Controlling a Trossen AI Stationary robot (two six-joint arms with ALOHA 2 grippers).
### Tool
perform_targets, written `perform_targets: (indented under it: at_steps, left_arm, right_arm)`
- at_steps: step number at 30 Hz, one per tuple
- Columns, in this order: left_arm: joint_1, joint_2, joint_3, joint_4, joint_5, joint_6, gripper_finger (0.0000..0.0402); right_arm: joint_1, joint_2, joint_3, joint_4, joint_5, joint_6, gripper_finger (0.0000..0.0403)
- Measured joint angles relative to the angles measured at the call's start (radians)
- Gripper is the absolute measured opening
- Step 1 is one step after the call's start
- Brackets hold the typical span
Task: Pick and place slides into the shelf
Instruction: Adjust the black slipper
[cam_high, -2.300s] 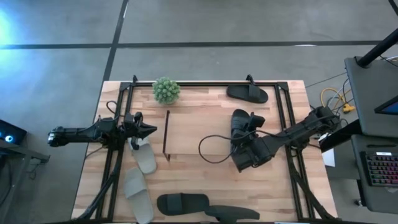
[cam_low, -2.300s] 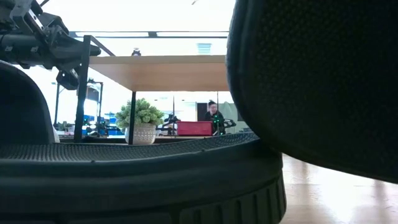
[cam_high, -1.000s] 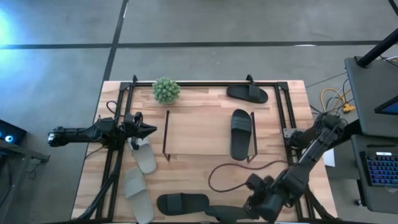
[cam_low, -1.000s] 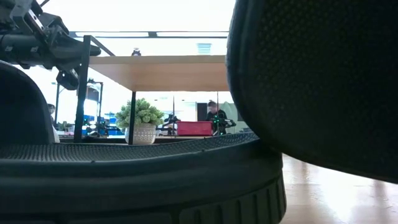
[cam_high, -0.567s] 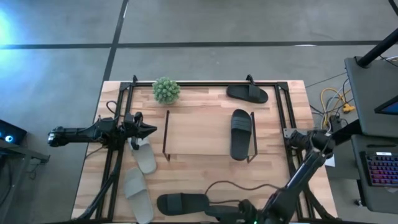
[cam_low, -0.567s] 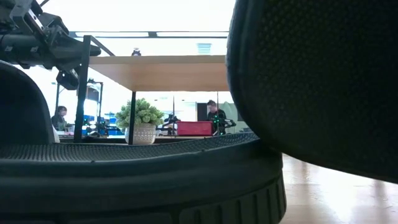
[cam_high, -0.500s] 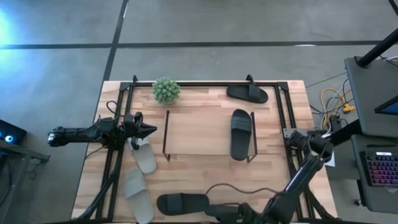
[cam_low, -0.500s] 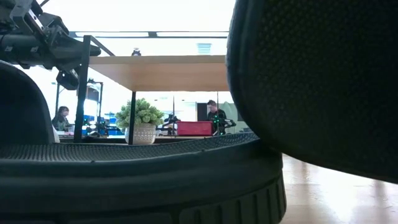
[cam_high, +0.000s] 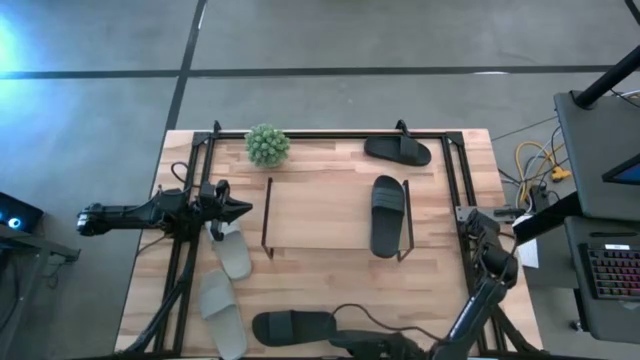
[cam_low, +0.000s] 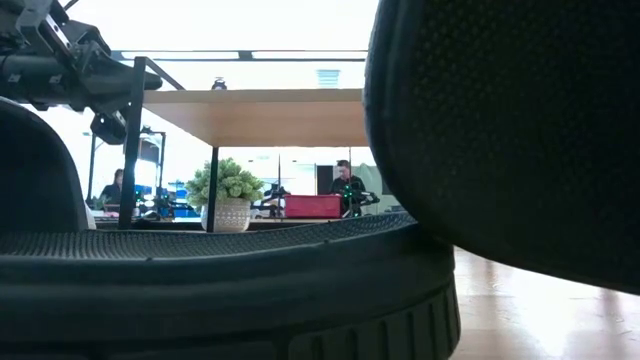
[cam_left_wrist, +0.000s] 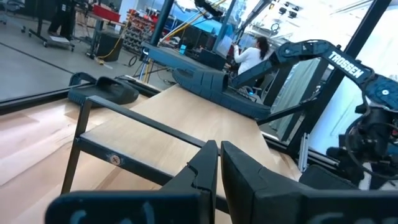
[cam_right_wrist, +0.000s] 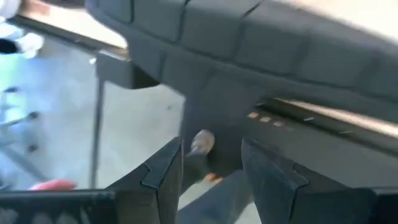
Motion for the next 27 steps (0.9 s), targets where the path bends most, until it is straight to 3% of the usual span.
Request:
perform_targets:
  at_steps: [7, 13, 27]
  left_arm:
    - [0.0, 0.0, 0.0, 0.0, 0.0, 0.0, 0.0006]
    - [0.0, 0.0, 0.0, 0.0, 0.0, 0.0, 0.0006]
    - [0.0, 0.0, 0.0, 0.0, 0.0, 0.0, 0.0006]
  right_arm:
    - [-0.003, 0.059, 0.138, -0.2, 0.003, -0.001, 0.0155]
    - [-0.022, 0.076, 0.118, -0.163, 0.021, -0.001, 0.0155]
    - [-0.066, 0.075, 0.084, -0.204, 0.194, -0.006, 0.0155]
